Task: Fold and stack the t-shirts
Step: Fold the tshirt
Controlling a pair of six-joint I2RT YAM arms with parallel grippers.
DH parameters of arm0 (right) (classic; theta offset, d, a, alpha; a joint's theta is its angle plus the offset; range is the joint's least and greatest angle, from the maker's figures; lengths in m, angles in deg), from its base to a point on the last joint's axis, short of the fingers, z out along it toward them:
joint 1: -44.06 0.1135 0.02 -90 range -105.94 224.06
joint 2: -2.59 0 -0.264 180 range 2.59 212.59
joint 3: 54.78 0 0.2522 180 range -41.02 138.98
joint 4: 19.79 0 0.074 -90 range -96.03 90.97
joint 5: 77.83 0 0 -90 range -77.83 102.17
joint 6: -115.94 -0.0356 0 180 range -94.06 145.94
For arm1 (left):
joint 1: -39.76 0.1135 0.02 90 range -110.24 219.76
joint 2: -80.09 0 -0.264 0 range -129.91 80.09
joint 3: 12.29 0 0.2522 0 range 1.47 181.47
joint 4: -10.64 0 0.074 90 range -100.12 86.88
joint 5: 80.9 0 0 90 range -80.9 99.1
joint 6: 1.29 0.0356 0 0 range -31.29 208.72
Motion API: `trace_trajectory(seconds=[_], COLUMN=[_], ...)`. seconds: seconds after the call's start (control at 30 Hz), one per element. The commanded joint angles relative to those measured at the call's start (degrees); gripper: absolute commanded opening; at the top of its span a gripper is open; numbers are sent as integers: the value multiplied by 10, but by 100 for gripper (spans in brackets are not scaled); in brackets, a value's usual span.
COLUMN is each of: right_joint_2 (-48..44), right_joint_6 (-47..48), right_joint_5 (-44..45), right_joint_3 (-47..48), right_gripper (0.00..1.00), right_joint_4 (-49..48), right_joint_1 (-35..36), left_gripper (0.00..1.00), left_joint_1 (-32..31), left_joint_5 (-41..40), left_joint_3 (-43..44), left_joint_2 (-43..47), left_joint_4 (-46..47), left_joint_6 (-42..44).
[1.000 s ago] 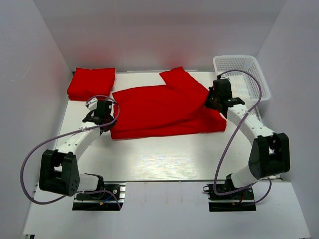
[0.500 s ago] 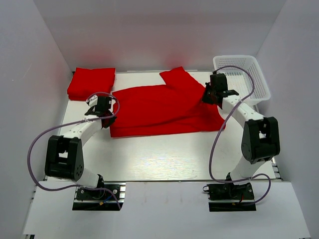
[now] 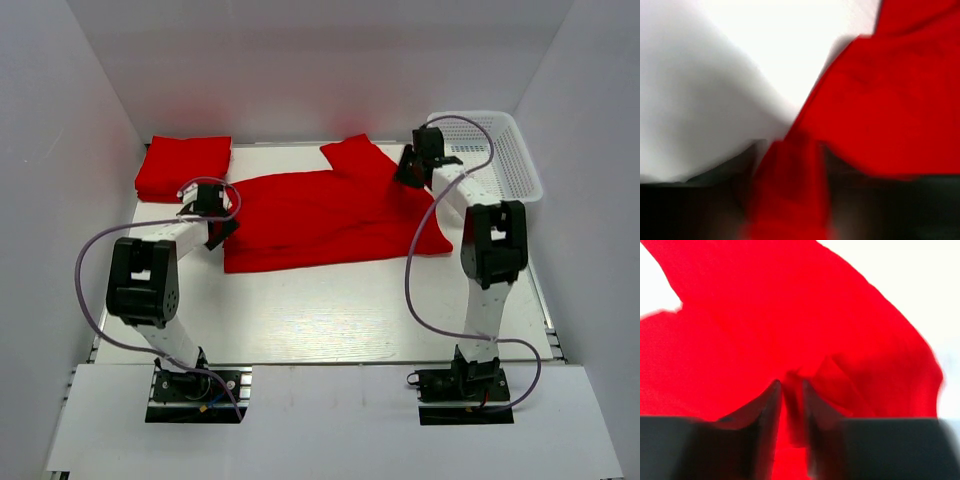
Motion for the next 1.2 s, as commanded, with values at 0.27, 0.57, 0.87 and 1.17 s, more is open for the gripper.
trace_trajectory(seconds=[0.27,0.57,0.87,1.17], right_joint_2=[22,-131,-173,-140], right_joint_6=[71,108,73,18], right_joint_5=[-150,-182,-115,-110], right_joint_3=[124,-141,-271,-350], right_gripper=[90,90,90,90], right_joint_4=[36,11,-18,-79], right_joint_1=[-8,-2,-11,-48], left_gripper=[100,100,100,100], left_joint_1=[22,7,-4,-9], left_joint_5=[66,217,270,251], left_joint_3=[118,12,-75,-124], left_joint_2=[24,81,67,42], left_joint_4=[6,64,105,94], left_joint_6=[49,98,98,93])
